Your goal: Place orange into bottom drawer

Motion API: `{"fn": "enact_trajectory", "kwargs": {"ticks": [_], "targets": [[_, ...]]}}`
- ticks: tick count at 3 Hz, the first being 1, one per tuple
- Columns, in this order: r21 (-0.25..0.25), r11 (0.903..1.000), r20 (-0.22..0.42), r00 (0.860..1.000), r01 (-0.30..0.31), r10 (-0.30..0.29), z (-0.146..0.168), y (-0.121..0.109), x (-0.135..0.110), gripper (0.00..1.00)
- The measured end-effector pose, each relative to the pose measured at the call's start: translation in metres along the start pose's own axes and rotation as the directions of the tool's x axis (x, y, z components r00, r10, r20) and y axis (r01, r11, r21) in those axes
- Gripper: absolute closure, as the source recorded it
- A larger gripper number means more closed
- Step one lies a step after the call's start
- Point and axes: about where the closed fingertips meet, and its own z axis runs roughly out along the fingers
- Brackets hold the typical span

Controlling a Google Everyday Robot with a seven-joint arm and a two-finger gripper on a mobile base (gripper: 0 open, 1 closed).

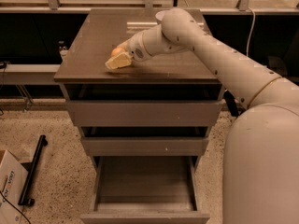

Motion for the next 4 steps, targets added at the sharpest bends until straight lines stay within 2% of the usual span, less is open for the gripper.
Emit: {"fn": "enact_trajectory", "kwargs": {"ticks": [1, 2, 3, 4], "targets": [[0.022, 0.9996, -0.012, 1.0, -0.019, 0.019, -0.009, 0.001, 0.011, 0.65], [0.047, 0.9989, -0.01, 1.0, -0.001, 0.001, -0.037, 0.017, 0.016, 0.88], [0.008, 0.9988, 0.0, 0.999, 0.049, -0.049, -0.081, 0.06, 0.017, 1.0], [-0.036, 0.9977, 0.01, 0.998, 0.058, -0.058, -0.131, 0.114, 0.029, 1.0]]}}
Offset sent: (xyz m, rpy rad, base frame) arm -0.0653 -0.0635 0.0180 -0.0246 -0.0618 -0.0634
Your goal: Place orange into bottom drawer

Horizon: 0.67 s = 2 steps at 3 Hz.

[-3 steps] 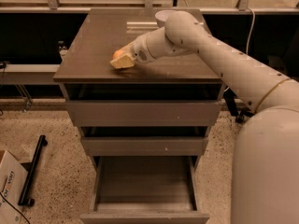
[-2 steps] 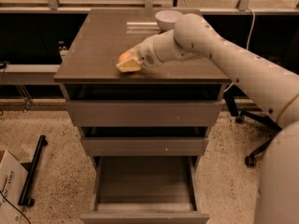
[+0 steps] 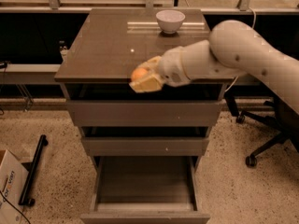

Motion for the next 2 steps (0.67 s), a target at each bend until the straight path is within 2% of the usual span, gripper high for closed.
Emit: {"fn": "enact_trajectory", "kwargs": {"ticks": [1, 2], "targets": [[-0.052, 0.9934, -0.047, 0.994, -0.102, 0.1, -0.034, 0.075, 0.054, 1.0], [-0.041, 0.9777, -0.043, 0.978, -0.206, 0.204, -0.032, 0.11, 0.099, 1.0]]}}
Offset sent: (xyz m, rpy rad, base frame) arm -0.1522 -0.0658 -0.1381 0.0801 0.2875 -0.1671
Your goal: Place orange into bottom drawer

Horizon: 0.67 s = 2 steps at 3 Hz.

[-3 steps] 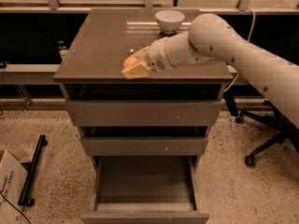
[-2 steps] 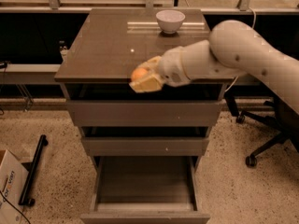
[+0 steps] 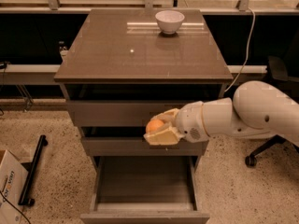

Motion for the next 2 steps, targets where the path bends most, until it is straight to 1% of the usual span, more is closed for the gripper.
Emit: {"fn": "enact_trajectory", "kwargs": {"ticks": [1, 2], "targets": [[0.003, 0.9964, 0.028, 0.996, -0.085, 0.085, 0.017, 0.009, 0.047, 1.0], [-0.011, 0.9812, 0.082, 0.978, -0.193, 0.193, 0.057, -0.002, 0.124, 1.0]]}}
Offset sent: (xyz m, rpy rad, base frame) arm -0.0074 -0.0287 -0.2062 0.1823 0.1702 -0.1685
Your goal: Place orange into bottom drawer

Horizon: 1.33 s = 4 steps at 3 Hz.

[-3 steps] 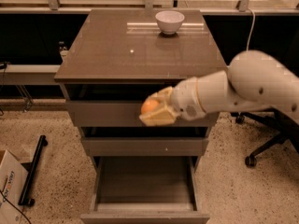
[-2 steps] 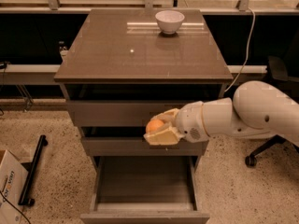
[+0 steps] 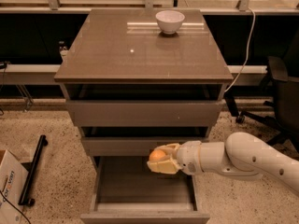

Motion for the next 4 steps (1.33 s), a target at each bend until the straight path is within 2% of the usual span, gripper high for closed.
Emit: {"fn": "enact_trajectory", "kwargs": {"ticks": [1, 2, 3, 4], "targets": [[0.0, 1.0, 0.0, 1.0, 0.0, 0.0, 0.0, 0.0, 0.0, 1.0], [-0.007, 1.0, -0.035, 0.999, 0.004, -0.004, 0.011, -0.006, 0.012, 1.0], [0.01, 0.9997, -0.06, 0.998, -0.02, 0.021, 0.02, -0.026, 0.052, 1.0], [0.015, 0.9981, -0.074, 0.995, -0.06, 0.061, 0.039, -0.056, 0.11, 1.0]]}}
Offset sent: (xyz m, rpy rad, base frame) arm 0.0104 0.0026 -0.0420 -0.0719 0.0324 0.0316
